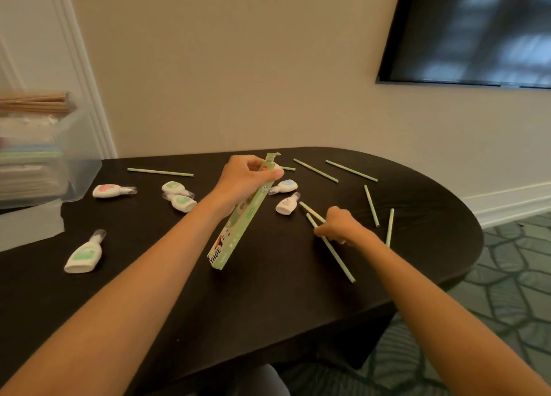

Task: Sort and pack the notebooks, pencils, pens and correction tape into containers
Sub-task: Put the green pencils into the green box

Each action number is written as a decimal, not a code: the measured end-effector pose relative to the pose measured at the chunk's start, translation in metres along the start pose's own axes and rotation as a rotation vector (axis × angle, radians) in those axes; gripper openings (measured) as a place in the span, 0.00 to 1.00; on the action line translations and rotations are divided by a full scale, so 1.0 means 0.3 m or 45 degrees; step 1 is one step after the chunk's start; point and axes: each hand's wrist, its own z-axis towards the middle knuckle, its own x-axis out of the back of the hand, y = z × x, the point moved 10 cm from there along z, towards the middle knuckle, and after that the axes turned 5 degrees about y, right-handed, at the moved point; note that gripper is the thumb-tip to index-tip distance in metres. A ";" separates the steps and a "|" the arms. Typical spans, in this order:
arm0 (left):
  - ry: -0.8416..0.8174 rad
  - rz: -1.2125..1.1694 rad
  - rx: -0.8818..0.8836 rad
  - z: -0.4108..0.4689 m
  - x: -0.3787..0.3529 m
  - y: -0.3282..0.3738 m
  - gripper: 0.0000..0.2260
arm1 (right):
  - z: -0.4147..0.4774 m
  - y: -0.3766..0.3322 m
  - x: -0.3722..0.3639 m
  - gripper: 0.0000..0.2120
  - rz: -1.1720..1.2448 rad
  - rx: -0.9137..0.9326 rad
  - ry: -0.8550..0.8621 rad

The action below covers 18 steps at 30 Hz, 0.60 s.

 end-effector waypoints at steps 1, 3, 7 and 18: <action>-0.005 0.006 -0.001 -0.003 -0.003 0.004 0.13 | -0.006 -0.001 -0.010 0.13 0.038 -0.003 -0.036; -0.014 0.008 -0.002 -0.010 -0.010 0.011 0.13 | -0.018 0.001 -0.019 0.09 0.176 -0.011 -0.095; -0.009 0.018 0.000 -0.018 0.007 0.009 0.13 | -0.042 -0.018 -0.042 0.03 0.968 -0.129 -0.298; 0.107 0.094 -0.003 -0.009 0.151 -0.016 0.14 | -0.071 -0.340 0.049 0.08 1.799 0.251 -0.150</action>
